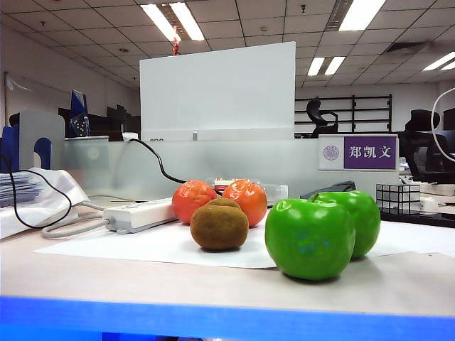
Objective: Put the same fruits together.
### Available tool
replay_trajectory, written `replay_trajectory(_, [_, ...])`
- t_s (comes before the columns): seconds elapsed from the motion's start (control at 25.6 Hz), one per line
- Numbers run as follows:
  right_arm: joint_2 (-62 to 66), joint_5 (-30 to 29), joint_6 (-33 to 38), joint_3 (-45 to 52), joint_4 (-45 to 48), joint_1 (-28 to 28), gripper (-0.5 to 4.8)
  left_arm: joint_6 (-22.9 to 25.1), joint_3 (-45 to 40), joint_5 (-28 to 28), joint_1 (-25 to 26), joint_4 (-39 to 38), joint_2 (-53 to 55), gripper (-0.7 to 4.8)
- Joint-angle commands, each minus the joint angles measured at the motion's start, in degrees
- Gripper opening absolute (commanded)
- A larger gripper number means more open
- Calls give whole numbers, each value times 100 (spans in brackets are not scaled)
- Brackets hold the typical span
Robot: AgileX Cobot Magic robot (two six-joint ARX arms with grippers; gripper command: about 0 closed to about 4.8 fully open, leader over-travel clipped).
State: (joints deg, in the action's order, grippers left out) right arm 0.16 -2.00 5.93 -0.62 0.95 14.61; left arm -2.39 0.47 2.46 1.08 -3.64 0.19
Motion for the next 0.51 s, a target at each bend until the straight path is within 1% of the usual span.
replay_trajectory(0.04, [-7,22,-22,-26,59,4,-8,-13,7,31,11,92,-7,-2])
replay_trajectory(0.12, [-7,81,-22,-26,55,-22,-8,-13,7,31,11,92,-7,-2])
replay_trajectory(0.23, [-7,85,-214,-20,7,-260,-8,-13,7,28,11,92,-7,-2])
replay_trajectory(0.35, [-7,208,-212,22,-170,-675,-8,-13,7,31,11,92,-7,-2])
replay_trajectory(0.51, [-7,186,-208,26,-466,-1329,-8,-13,7,31,11,92,-7,-2])
